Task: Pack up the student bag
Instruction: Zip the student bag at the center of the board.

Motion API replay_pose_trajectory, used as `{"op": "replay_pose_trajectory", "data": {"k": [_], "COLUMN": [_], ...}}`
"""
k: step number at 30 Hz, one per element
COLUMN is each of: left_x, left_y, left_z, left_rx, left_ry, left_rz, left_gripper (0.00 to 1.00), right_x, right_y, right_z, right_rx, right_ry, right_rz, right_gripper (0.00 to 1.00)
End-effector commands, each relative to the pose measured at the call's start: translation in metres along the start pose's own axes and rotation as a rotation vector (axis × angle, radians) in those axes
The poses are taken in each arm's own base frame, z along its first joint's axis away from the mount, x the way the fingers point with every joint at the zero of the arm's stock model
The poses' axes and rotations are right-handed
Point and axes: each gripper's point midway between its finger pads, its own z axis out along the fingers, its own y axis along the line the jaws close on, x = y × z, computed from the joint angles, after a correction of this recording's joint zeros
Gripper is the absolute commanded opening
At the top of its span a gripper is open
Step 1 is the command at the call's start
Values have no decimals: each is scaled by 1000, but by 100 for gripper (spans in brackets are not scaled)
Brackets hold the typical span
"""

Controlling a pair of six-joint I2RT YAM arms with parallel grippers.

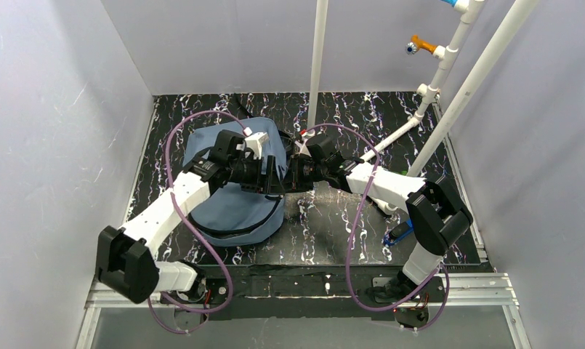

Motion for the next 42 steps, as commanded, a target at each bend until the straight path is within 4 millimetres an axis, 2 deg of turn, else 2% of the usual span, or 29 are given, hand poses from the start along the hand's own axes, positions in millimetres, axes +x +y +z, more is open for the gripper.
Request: {"op": "replay_pose_trajectory", "data": {"k": [1,7,10,12,14,16,21,24,28,33,35,37,38,39,42], "left_x": [12,15,19,22,25,24,27,33,40,41,41,41,40,40,41], "left_y": [7,19,14,13,14,13,7,8,14,17,18,18,18,19,21], "left_z": [7,22,25,24,23,21,17,18,21,20,20,20,19,18,12], "left_rx": [6,-5,40,43,39,37,60,64,53,39,38,39,37,31,6], "left_ry": [124,183,202,203,197,178,181,204,226,221,222,223,221,221,227], "left_rz": [42,56,39,27,23,21,10,3,-8,-2,-4,-4,-4,-2,7], "left_gripper": [66,65,52,48,37,32,30,34,29,27,19,16,6,2,0], "right_x": [-11,-11,-10,-10,-10,-9,-10,-9,-9,-9,-8,-8,-8,-8,-7], "right_y": [33,35,34,35,35,34,35,37,37,37,37,38,38,37,34], "right_z": [-8,-8,-7,-8,-8,-7,-8,-8,-9,-8,-8,-8,-7,-6,-3], "right_rx": [-106,-117,-119,-123,-127,-127,-131,-134,-135,-137,-139,-142,-142,-140,-138], "right_ry": [-27,-25,-19,-20,-24,-21,-23,-23,-24,-22,-20,-19,-18,-18,-11], "right_rz": [-78,-86,-85,-86,-85,-83,-81,-82,-82,-82,-83,-83,-85,-87,-99], "right_gripper": [1,1,1,1,1,1,1,1,1,1,1,1,1,1,1]}}
